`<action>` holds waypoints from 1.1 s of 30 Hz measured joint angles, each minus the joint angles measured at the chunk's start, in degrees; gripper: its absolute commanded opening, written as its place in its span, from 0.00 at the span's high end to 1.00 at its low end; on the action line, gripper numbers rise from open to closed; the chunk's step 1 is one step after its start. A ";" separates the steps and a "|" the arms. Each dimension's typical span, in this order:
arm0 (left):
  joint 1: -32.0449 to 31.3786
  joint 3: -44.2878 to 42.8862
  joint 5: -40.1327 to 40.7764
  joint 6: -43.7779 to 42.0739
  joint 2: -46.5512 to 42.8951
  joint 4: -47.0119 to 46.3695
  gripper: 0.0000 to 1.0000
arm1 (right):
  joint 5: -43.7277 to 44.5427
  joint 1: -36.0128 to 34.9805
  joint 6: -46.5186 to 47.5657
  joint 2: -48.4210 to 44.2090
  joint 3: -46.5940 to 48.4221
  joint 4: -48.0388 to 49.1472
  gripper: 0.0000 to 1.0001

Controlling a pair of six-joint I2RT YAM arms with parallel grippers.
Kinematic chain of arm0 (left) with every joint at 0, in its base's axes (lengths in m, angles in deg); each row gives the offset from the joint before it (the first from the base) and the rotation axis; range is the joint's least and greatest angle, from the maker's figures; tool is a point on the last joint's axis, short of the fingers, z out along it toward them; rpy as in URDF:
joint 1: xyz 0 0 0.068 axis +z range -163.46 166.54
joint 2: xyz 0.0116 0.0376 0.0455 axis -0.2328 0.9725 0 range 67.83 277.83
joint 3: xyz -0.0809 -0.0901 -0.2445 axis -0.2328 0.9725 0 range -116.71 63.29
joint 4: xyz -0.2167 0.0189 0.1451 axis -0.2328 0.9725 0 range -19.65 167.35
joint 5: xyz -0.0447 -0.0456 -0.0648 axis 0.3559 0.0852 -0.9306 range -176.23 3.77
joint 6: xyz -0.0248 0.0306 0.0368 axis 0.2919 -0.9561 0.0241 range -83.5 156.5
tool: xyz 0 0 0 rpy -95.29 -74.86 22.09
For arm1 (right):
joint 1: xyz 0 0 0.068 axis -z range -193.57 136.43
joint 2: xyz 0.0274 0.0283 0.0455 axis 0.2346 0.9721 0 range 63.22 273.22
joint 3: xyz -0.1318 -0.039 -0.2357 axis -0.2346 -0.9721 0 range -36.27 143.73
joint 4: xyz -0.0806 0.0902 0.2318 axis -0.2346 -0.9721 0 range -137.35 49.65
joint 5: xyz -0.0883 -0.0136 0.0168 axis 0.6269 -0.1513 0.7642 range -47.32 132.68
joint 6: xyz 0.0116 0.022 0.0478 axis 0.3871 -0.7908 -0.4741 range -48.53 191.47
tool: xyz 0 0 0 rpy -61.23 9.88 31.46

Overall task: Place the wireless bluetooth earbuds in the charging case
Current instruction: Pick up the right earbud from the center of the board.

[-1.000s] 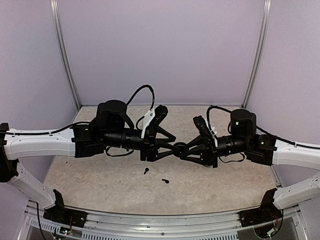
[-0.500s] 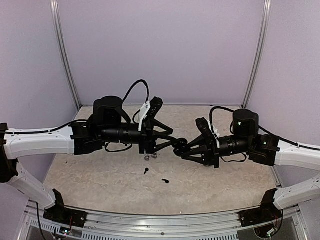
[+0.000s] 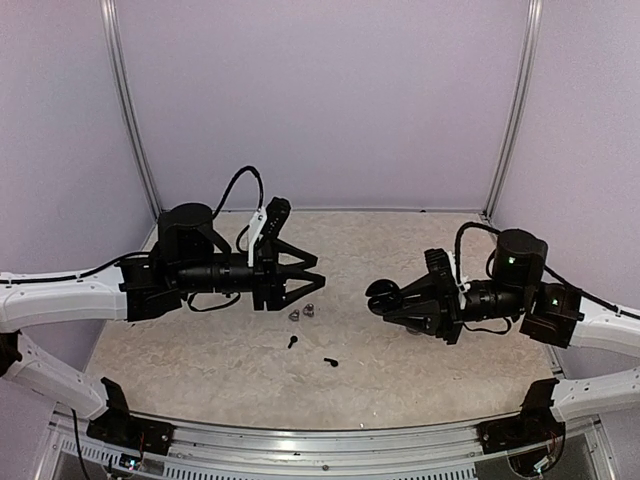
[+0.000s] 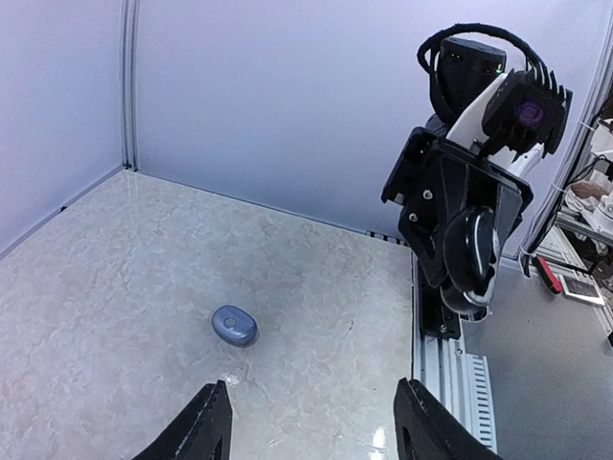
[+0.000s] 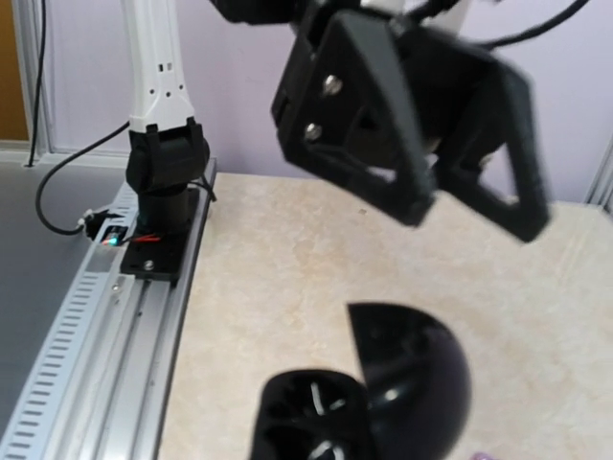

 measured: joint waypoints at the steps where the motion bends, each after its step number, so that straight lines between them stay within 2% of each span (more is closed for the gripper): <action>1: 0.00 1.18 0.00 0.09 -0.94 -0.42 0.41 | 0.15 -0.02 0.52 -1.01 -0.42 -0.02 1.00; 8: -0.17 7.50 0.57 -0.09 -4.66 -1.75 0.41 | 0.55 -0.15 5.49 -8.20 -3.96 0.02 1.00; 26: -2.97 13.94 2.60 -2.60 -5.27 -2.97 0.41 | 2.14 -0.72 16.50 -10.93 -4.15 -7.30 1.00; 33: -3.61 14.19 6.03 -3.52 -4.61 -1.09 0.50 | 4.44 -0.87 19.21 -9.97 -3.63 -10.58 1.00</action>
